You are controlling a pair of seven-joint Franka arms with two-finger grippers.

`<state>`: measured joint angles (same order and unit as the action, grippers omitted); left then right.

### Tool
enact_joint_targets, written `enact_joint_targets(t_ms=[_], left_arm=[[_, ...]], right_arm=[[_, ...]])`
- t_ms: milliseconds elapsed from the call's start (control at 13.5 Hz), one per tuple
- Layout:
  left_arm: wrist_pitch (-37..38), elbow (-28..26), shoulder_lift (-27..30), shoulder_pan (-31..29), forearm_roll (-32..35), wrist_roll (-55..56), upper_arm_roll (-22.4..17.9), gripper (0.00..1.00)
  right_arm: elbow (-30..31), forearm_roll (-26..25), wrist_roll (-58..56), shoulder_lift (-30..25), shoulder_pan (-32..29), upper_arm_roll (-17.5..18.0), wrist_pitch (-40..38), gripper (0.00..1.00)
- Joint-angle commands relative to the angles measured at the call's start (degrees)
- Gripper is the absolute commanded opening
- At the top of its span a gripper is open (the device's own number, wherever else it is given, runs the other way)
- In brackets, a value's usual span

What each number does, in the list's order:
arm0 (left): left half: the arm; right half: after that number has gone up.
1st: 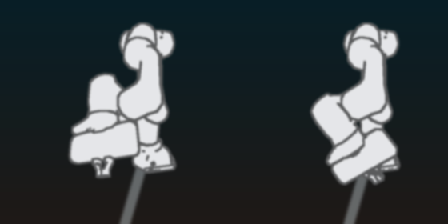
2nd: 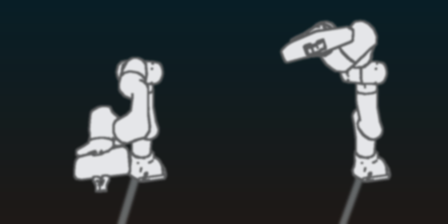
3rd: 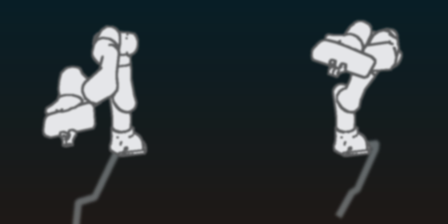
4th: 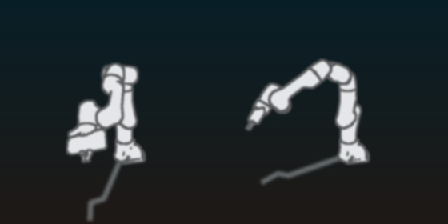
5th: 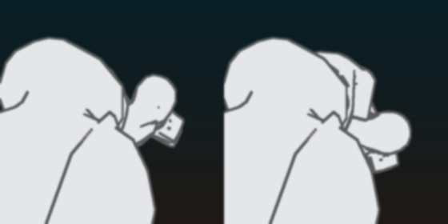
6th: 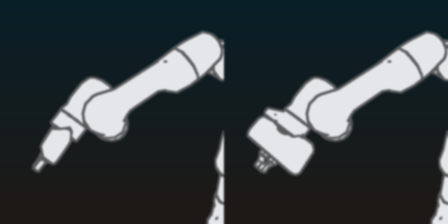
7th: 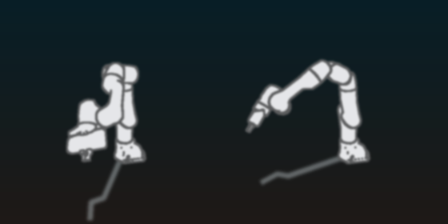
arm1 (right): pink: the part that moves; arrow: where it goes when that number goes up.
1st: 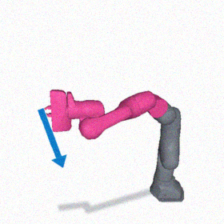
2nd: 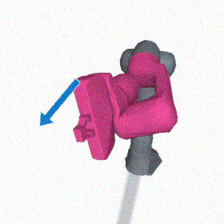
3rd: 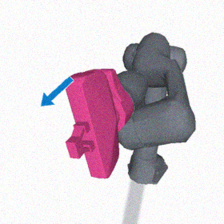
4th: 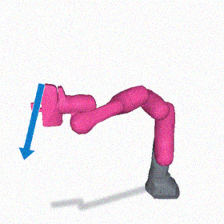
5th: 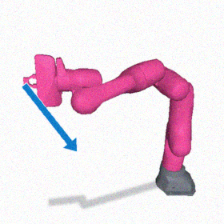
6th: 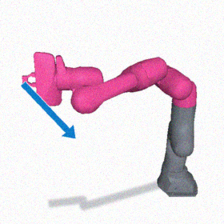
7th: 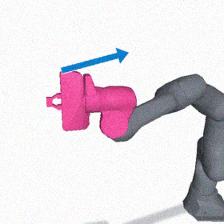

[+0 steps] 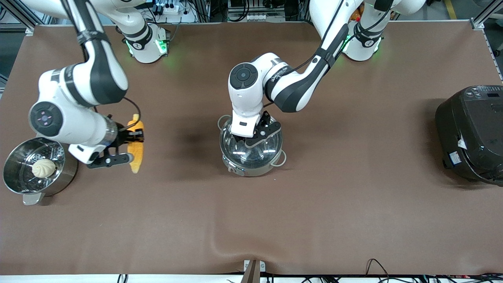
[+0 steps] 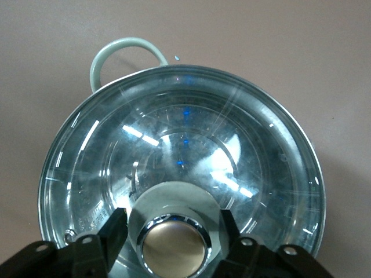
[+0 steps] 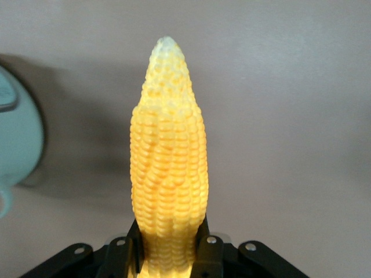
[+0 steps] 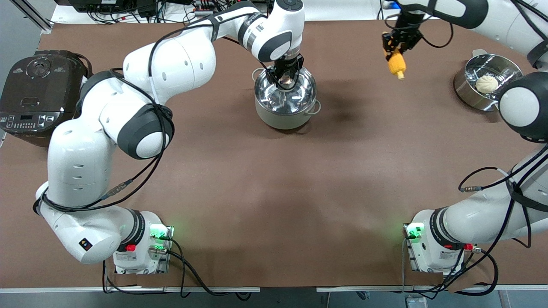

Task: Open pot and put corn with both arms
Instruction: 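Grasp the glass lid knob with the left gripper while the right gripper lifts corn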

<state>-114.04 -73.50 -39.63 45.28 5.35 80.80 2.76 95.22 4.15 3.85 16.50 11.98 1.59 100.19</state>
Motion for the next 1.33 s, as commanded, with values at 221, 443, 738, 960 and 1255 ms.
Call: enact_joint_targets(t_ms=[221,443,738,960,1255], left_arm=[[1.1,1.2,-0.5,0.4,-1.0,0.2,0.2,0.64],[1.0,1.2,-0.6,0.4,-1.2,0.1,0.2,0.57],[1.1,1.2,0.4,0.3,-1.0,-5.0,0.1,0.00],[2.0,0.9,3.2,-1.5,-1.4,-9.8,0.1,0.00],[9.3,0.6,11.3,-7.1,-4.6,-22.6,0.1,0.00]], right_arm=[[-3.4,0.9,4.8,1.1,4.2,-0.6,-2.2,0.07],[-4.7,0.9,9.5,1.1,7.3,-0.6,-2.2,0.07],[-5.7,1.6,9.9,1.1,8.9,-0.5,-2.2,0.07],[-5.6,1.6,10.8,1.2,9.1,-0.5,-2.2,0.07],[-5.6,4.5,11.7,1.4,9.0,-0.5,-1.7,0.07]])
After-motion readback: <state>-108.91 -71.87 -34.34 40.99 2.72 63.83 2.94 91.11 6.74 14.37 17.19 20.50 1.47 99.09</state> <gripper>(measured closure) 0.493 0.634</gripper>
